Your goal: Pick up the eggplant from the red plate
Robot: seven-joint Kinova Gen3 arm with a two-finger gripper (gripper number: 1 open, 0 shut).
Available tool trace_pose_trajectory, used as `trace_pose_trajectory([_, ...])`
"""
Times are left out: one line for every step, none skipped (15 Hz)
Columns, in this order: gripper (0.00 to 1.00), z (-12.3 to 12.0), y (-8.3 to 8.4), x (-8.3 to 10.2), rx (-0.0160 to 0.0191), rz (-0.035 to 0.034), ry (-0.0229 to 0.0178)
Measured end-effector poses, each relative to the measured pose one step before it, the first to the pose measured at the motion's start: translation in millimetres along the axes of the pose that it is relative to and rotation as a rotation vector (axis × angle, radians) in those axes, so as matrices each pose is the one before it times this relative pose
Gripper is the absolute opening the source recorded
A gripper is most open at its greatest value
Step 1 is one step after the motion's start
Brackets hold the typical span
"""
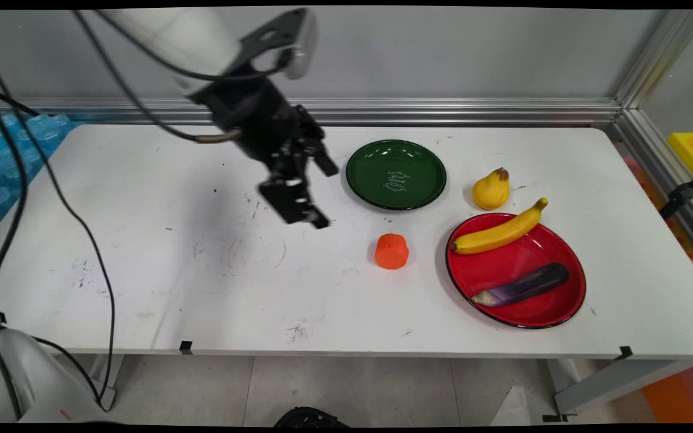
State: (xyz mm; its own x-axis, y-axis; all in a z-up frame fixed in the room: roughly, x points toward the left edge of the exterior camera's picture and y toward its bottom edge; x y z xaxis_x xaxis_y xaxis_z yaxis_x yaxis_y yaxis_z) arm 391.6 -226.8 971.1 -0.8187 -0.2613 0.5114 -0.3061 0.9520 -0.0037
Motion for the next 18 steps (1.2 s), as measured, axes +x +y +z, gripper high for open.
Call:
trace_pose_trajectory([1.0, 9.99, -2.42, 8.29, 0.00416, -0.02239, 0.01354])
trace_pose_trajectory([1.0, 8.86, -1.63, 6.93, 0.0028, -0.01819, 0.01126])
trace_pose_trajectory([1.0, 11.24, -1.27, 8.14, 0.00199, -0.01963, 0.01228])
trace_pose_trajectory([1.0, 10.4, -0.61, 7.19, 0.00022, -0.01528, 0.00962])
trace_pose_trajectory([1.0, 11.87, -0.58, 7.76, 0.00042, -0.01714, 0.01047])
trace_pose_trajectory([1.0, 12.22, 0.01, 7.51, -0.00062, -0.0137, 0.00873])
trace_pose_trajectory([1.0, 10.9, 0.01, 6.26, 0.00023, -0.01016, 0.00747])
trace_pose_trajectory([1.0, 13.16, 0.08, 7.14, 0.00057, -0.00984, 0.00744])
trace_pose_trajectory([1.0, 12.76, 0.35, 6.59, 0.00093, -0.00728, 0.00547])
trace_pose_trajectory([1.0, 7.69, 0.14, 3.66, 0.0008, -0.0046, 0.00288])
trace_pose_trajectory([1.0, 11.38, 0.34, 5.17, 0.00127, -0.00655, 0.0033])
trace_pose_trajectory([1.0, 15.67, 0.63, 6.69, 0.00222, -0.00846, 0.00284])
trace_pose_trajectory([1.0, 11.58, 0.44, 4.66, 0.00202, -0.00642, 0.00172])
trace_pose_trajectory([1.0, 11.56, 0.58, 4.45, 0.00235, -0.00573, 0.00034])
trace_pose_trajectory([1.0, 15.59, 0.9, 5.56, 0.00402, -0.00635, -0.00033])
trace_pose_trajectory([1.0, 11.33, 0.78, 3.79, 0.00288, -0.00324, -0.00156])
trace_pose_trajectory([1.0, 11.29, 1.12, 3.8, 0.00269, -0.00209, -0.00215])
trace_pose_trajectory([1.0, 13.33, 1.8, 4.33, 0.00223, -0.00191, -0.00355])
